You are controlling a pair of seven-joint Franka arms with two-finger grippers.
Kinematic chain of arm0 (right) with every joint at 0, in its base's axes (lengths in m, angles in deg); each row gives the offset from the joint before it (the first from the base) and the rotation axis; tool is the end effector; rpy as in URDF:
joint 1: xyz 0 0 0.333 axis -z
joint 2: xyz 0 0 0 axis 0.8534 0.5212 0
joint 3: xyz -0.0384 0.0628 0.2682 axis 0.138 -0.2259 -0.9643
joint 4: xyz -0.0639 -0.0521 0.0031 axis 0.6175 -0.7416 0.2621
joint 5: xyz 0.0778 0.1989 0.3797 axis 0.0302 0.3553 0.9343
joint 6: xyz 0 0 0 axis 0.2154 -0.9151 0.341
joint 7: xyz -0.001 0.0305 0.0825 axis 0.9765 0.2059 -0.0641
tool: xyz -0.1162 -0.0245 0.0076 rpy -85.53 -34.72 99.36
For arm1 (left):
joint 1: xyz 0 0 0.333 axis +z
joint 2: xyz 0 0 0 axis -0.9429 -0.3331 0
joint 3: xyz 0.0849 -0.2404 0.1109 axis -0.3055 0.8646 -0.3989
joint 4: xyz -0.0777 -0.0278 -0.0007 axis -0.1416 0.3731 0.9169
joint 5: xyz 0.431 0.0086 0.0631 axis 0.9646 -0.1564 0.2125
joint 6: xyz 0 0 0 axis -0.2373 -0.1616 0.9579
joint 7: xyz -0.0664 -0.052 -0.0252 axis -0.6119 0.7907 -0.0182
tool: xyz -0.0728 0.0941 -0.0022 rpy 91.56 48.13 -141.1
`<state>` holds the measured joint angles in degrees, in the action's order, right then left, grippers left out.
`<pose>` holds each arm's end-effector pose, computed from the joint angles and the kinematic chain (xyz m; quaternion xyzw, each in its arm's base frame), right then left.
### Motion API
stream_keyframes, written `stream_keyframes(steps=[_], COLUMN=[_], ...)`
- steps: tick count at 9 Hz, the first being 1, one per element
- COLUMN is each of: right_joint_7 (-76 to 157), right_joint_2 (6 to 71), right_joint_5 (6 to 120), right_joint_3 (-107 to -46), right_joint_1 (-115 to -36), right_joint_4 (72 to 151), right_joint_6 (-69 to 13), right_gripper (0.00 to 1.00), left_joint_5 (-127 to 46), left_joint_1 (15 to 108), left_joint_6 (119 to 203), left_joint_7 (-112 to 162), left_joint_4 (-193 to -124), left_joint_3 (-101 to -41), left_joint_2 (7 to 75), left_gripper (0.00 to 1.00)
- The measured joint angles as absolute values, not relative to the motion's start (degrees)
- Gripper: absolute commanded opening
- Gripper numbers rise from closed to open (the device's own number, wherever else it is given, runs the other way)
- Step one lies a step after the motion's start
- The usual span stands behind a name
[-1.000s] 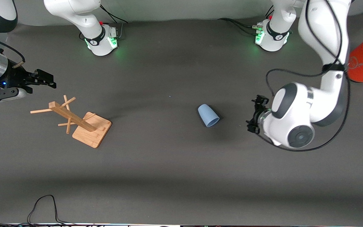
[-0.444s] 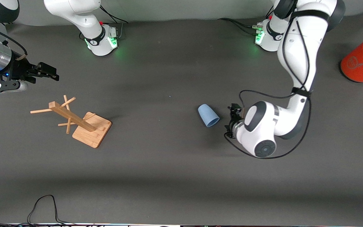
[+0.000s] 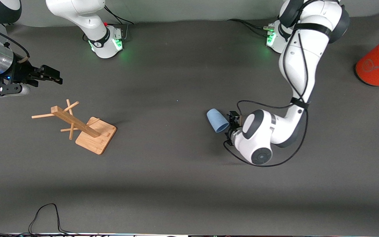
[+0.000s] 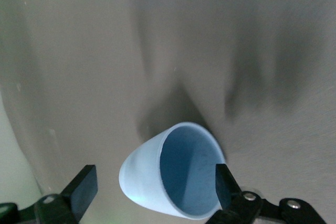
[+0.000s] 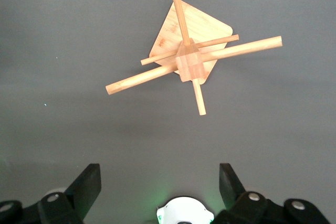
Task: Rotate and upright cup with both arms
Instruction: 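Reach the left gripper to the lying cup and grasp its rim, then rotate the cup upright with the left gripper, opening facing up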
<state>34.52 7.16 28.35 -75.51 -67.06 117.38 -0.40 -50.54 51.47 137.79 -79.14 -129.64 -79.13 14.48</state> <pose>0.5447 0.0229 0.5192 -0.9964 -0.0121 0.0791 0.0290 0.6037 -0.3579 0.1491 -0.6716 -0.6621 0.2995 0.1444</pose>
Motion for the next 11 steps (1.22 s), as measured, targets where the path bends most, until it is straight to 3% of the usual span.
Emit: stream_keyframes(steps=[1, 7, 11], right_joint_7=[34.46, 34.4, 34.4], right_joint_2=[7.16, 7.25, 7.92], right_joint_5=[28.35, 28.35, 28.44], right_joint_3=[-75.47, -75.66, -75.75], right_joint_1=[-67.05, -67.03, -67.14], right_joint_4=[117.37, 116.7, 116.07], right_joint_6=[-0.4, -0.38, -0.41], right_gripper=[1.0, 1.0, 1.0], left_joint_5=[-51.48, -52.97, -46.34], left_joint_1=[50.46, 50.01, 47.77], left_joint_6=[137.79, 133.02, 134.61], left_joint_7=[-80.79, -81.69, -87.45], left_joint_4=[-129.56, -126.3, -125.46], left_joint_3=[-79.11, -78.77, -76.85], left_joint_2=[14.06, 14.51, 22.09], left_gripper=[0.0, 0.0, 0.0])
